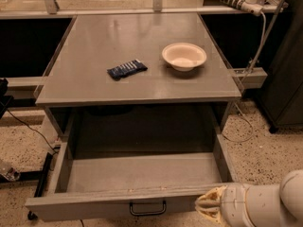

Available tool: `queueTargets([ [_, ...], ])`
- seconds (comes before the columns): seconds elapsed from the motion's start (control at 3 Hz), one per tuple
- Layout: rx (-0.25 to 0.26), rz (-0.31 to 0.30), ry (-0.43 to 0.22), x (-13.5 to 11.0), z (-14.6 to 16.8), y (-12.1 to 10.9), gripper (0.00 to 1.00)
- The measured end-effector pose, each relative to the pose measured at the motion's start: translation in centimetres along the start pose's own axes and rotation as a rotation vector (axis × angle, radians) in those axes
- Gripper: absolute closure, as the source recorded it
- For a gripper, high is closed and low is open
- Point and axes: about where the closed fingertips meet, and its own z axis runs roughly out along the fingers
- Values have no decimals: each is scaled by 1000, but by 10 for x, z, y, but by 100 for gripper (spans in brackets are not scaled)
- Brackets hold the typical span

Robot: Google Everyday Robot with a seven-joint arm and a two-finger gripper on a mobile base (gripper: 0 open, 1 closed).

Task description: Close middle drawer

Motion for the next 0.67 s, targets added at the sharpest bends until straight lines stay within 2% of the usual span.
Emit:
queueTargets([
  [0.33,42,-14,5,0,6,-25,12],
  [0.67,49,-14,6,1,6,-28,0],
])
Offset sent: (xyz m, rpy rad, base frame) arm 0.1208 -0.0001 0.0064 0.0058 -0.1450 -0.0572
